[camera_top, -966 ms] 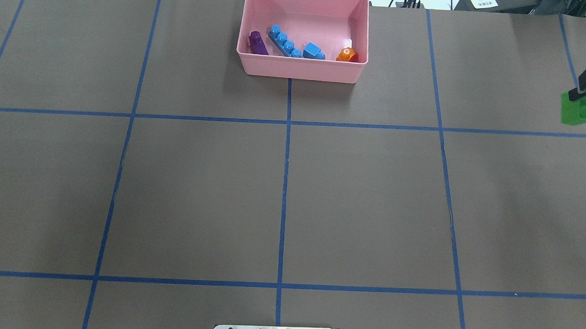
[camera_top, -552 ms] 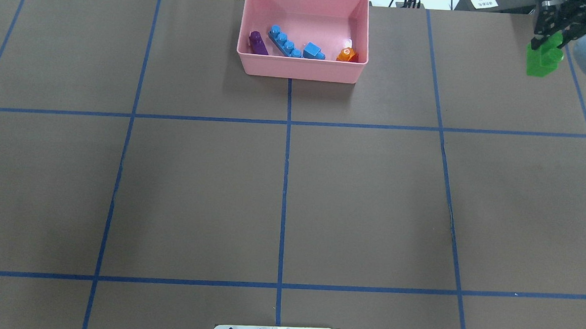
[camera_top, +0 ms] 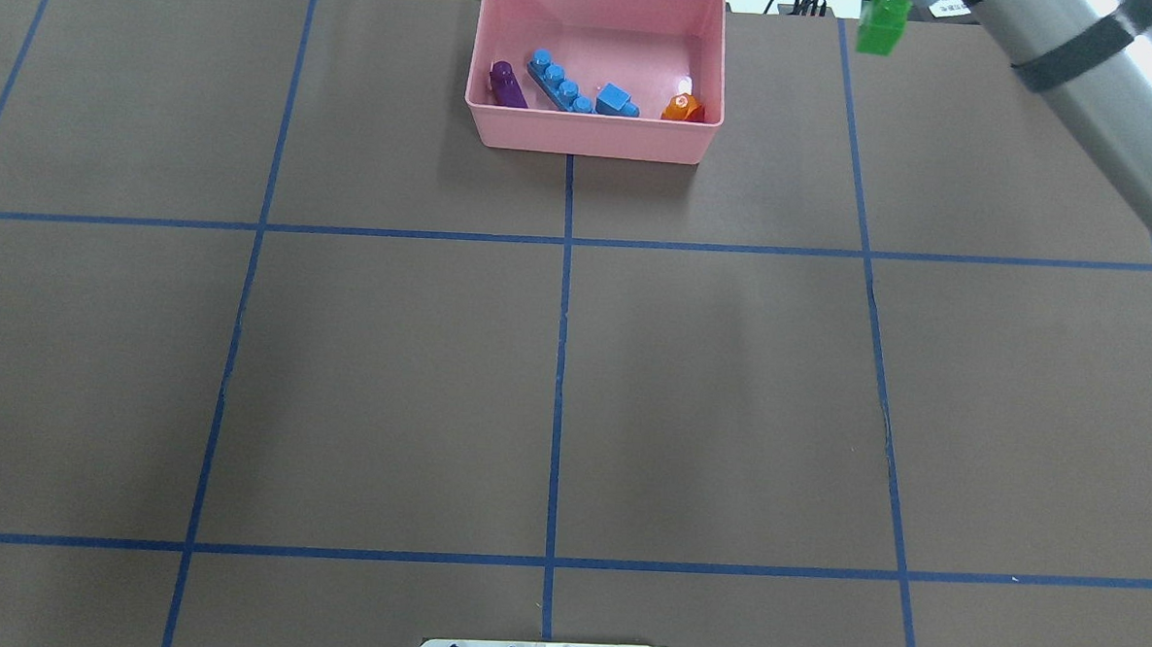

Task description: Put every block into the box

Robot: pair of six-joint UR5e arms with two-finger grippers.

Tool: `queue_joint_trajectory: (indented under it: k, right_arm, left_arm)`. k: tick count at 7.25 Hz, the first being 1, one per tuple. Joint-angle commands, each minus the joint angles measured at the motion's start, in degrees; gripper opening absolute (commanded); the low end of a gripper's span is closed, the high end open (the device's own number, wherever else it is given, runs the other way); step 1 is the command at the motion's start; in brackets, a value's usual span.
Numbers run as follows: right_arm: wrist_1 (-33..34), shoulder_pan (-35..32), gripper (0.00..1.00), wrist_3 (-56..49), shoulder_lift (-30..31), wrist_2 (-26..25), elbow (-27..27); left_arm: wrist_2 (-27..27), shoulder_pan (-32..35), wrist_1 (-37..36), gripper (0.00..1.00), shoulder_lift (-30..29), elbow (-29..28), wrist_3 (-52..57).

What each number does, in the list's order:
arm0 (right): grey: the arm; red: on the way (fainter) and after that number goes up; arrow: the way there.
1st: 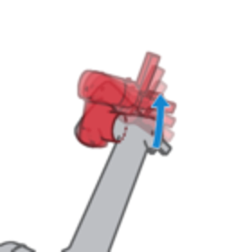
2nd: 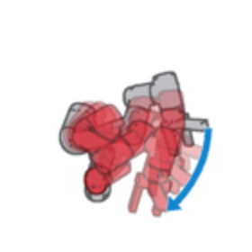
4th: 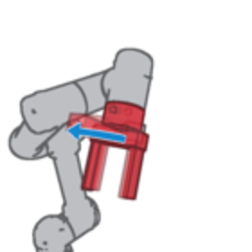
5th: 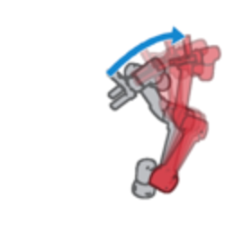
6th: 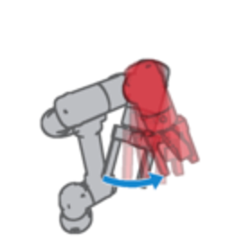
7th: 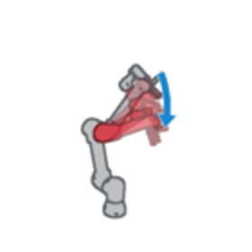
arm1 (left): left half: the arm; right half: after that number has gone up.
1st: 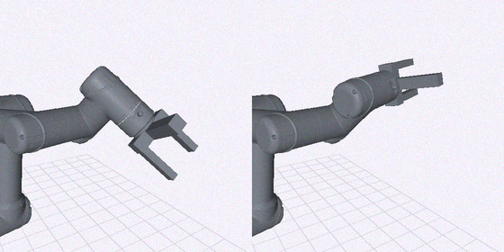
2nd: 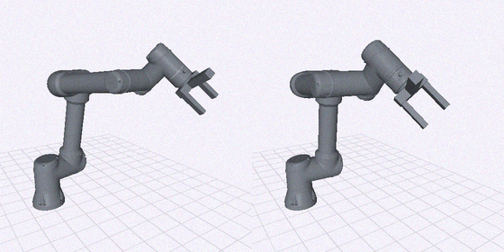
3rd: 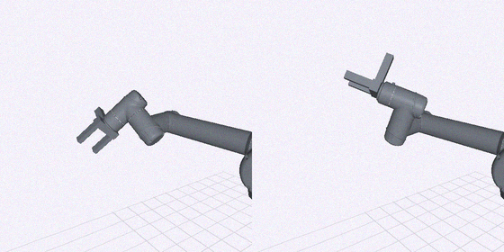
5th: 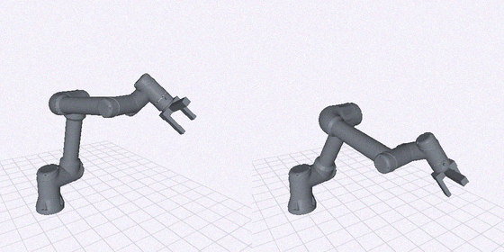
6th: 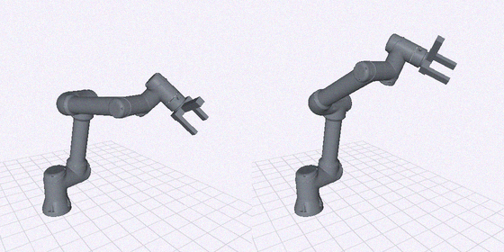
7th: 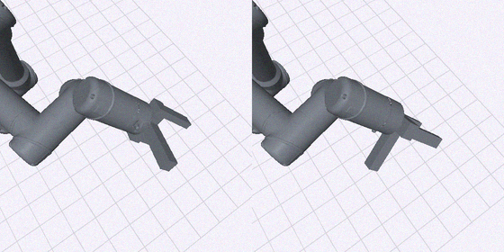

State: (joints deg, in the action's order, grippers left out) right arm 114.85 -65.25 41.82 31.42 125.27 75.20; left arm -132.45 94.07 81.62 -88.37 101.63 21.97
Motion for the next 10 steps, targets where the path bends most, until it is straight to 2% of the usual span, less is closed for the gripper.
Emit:
queue_joint_trajectory:
  k: [1,2,3,4,5,6,7,8,10]
  right_arm:
    - [-17.9,2.7,0.0,10.3,-7.3,-0.1,-17.2]
    - [-24.7,3.6,0.0,12.3,-11.7,-1.9,-26.1]
    - [-33.0,5.0,0.0,15.7,-13.5,-3.6,-32.4]
    - [-39.7,6.9,0.0,19.1,-14.2,-5.4,-35.6]
    - [-40.7,9.3,0.0,20.5,-15.2,-8.3,-36.9]
    - [-44.0,10.6,0.05,21.8,-15.1,-9.3,-38.2]
    - [-45.3,11.5,0.94,21.8,-15.1,-10.9,-38.8]
    - [-45.2,11.5,0.99,21.8,-15.1,-11.2,-38.8]
    - [-43.6,10.3,1.0,20.7,-14.8,-9.3,-37.3]
  left_arm:
    - [0.0,0.1,0.0,1.0,0.0,-0.1,-0.1]
    - [0.0,0.1,0.0,1.0,-0.1,0.0,-0.1]
    - [0.0,0.1,0.0,1.0,-0.1,0.1,-0.2]
    - [0.0,0.1,0.0,1.0,-0.3,0.0,-0.2]
    - [0.0,0.1,0.1,1.0,-0.5,0.0,-0.2]
    - [0.0,0.0,0.8,1.0,-0.5,-0.3,-0.2]
    - [0.0,0.0,0.8,1.0,-0.6,-0.2,-0.2]
    - [0.0,0.0,0.9,1.0,-0.6,-0.3,-0.2]
    - [0.1,0.0,0.9,1.0,-0.2,-0.3,-0.2]
